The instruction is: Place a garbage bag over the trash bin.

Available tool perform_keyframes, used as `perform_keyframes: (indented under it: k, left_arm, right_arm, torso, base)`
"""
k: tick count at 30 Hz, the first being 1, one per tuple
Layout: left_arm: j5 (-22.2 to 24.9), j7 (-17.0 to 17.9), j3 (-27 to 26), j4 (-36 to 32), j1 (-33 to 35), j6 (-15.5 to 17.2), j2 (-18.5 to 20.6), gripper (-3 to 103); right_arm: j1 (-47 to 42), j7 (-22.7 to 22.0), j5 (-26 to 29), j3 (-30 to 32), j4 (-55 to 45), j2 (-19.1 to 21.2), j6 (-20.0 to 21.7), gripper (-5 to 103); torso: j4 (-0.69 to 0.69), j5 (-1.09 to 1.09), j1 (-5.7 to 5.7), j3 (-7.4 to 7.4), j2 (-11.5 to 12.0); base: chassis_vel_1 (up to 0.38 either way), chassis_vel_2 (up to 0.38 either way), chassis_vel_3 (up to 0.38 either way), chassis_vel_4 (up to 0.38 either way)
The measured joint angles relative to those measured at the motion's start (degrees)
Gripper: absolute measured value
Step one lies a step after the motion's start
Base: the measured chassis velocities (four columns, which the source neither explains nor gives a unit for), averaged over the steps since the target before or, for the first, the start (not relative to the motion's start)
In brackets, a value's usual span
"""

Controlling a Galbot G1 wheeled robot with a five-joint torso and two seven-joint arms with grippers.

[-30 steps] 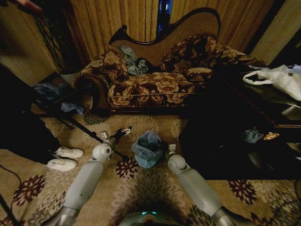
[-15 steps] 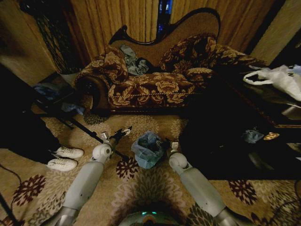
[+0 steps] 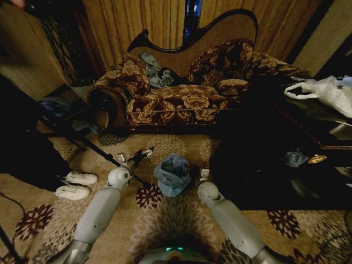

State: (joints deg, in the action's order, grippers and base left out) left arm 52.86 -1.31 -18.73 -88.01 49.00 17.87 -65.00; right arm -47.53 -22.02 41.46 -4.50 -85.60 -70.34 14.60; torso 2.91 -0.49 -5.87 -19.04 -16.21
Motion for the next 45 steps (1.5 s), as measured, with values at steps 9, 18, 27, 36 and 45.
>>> perform_keyframes:
  k: [9, 18, 27, 36, 45]
  left_arm:
    - [0.03, -0.07, 0.06, 0.67, -0.65, -0.09, -0.06, 100]
    - [0.08, -0.3, 0.11, 1.43, -0.91, -0.47, 0.1, 100]
    - [0.16, -0.83, 0.04, 1.66, -0.89, -0.94, 0.62, 100]
    - [0.17, -1.3, -0.09, 1.13, -0.2, -1.48, 0.55, 100]
    - [0.17, -1.33, -0.41, -0.24, 0.93, -2.28, 0.48, 100]
  right_arm:
    - [-0.11, 0.41, -0.74, -1.09, 0.66, -0.1, -0.58, 24]
    - [0.95, -0.64, -0.55, -1.51, 1.32, -0.85, -0.96, 0]
    - [1.63, -1.7, -0.18, -1.47, 1.54, -0.89, -1.12, 0]
    - [2.53, -0.31, -2.35, -0.92, 3.63, 0.9, -1.12, 0]
    - [1.16, 7.19, -6.44, -2.02, 8.37, 1.4, -3.38, 0]
  torso:
    - [0.0, 0.0, 0.0, 0.0, 0.0]
    - [0.0, 0.0, 0.0, 0.0, 0.0]
    - [0.0, 0.0, 0.0, 0.0, 0.0]
    - [0.0, 0.0, 0.0, 0.0, 0.0]
    - [0.0, 0.0, 0.0, 0.0, 0.0]
  base:
    - [0.0, 0.0, 0.0, 0.0]
    - [0.0, 0.0, 0.0, 0.0]
    - [0.0, 0.0, 0.0, 0.0]
    - [0.0, 0.0, 0.0, 0.0]
    - [0.0, 0.0, 0.0, 0.0]
